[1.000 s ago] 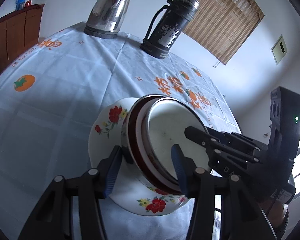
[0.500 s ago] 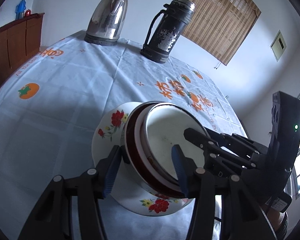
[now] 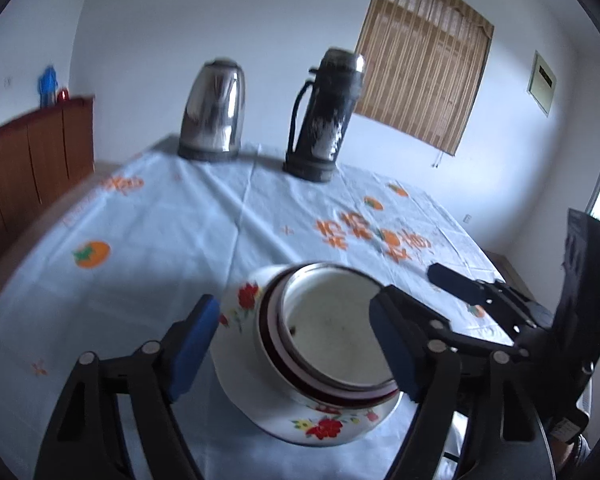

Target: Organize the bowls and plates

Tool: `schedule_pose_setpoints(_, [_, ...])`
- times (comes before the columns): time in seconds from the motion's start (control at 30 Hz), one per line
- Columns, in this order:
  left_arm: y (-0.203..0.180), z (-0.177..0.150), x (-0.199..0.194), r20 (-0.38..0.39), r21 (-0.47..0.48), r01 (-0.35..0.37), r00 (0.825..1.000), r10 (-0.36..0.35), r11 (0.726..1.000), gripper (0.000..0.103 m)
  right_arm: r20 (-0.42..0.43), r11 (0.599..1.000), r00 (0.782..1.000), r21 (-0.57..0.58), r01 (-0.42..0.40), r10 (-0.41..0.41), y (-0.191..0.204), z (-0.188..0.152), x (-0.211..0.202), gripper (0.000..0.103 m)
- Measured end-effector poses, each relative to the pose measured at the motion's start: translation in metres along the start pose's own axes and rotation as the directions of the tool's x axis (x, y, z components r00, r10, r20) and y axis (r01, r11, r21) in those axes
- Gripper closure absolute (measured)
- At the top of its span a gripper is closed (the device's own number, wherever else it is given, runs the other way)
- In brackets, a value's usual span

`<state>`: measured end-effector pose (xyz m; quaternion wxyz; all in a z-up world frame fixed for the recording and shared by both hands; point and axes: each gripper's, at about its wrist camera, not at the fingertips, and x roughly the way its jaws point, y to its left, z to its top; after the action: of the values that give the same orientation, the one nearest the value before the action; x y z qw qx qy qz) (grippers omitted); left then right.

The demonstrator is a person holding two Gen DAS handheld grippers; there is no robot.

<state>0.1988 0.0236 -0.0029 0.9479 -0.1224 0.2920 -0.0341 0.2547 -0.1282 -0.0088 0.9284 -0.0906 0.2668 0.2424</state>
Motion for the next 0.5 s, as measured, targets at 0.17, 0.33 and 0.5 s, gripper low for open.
schedule_pose_setpoints(0.17, [-0.008, 0.002, -0.013, 0.140, 0.075, -0.030, 0.990, 0.019, 0.997, 0.013, 0.165, 0.998, 0.985, 0.002, 0.059, -0.059, -0.001, -0.006, -0.019, 0.036])
schedule_pose_setpoints(0.33, [-0.013, 0.000, -0.013, 0.227, 0.134, -0.058, 0.974, 0.027, 0.989, 0.009, 0.277, 0.995, 0.956, 0.019, 0.094, -0.096, -0.001, -0.009, -0.029, 0.031])
schedule_pose_setpoints(0.5, [-0.007, -0.003, -0.006, 0.240, 0.105, -0.061, 0.970, 0.034, 0.993, 0.008, 0.307, 0.993, 0.944, 0.045, 0.110, -0.119, -0.004, -0.013, -0.028, 0.029])
